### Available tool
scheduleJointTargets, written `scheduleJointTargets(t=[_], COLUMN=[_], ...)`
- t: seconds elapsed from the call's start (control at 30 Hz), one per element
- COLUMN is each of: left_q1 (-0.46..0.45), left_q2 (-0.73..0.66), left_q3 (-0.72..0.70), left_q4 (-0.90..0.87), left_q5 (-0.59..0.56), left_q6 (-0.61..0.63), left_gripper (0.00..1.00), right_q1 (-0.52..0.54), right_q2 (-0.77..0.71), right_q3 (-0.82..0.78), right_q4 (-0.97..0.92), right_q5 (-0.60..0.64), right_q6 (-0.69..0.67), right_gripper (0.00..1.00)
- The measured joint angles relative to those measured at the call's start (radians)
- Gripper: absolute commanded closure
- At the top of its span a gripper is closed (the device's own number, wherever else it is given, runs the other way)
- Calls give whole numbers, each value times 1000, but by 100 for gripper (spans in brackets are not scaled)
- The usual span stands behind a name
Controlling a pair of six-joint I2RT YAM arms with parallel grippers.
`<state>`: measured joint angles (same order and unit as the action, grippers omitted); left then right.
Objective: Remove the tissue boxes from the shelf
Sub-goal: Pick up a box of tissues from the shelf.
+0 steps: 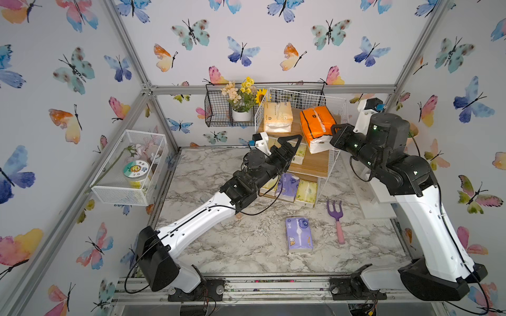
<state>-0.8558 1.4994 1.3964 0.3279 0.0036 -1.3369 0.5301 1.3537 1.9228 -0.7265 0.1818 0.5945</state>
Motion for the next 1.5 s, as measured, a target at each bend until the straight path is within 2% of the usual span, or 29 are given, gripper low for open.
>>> scheduleJointTargets(t=[0.23,0.6,0.7,0.83,0.97,1.2,1.3,1.5], left_q1=[-21,-29,-30,-30,-32,-55,-56,-58], left_q2=[49,101,103,103,103,53,-7,-129], left_q3=[48,112,112,112,112,53,-16,-154], left_q4=[36,51,47,42,33,9,11,18], left_q5=[37,58,65,70,71,72,77,120], left_q6=[-34,-40,-40,-31,-8,121,179,281], left_gripper=[6,44,52,55,57,62,63,70], right_q1=[0,0,0,0,0,0,0,0], right_q2=[-50,-98,-109,-134,-162,-238,-305,-418], right_q3=[-42,-106,-122,-158,-190,-248,-315,-413], right_q4=[-6,-7,-6,-4,2,26,69,139], right_q5=[-31,-48,-48,-58,-76,-104,-140,-206], right_q6=[41,66,67,57,36,-6,-29,-65], right_gripper=[99,98,90,69,52,30,27,28])
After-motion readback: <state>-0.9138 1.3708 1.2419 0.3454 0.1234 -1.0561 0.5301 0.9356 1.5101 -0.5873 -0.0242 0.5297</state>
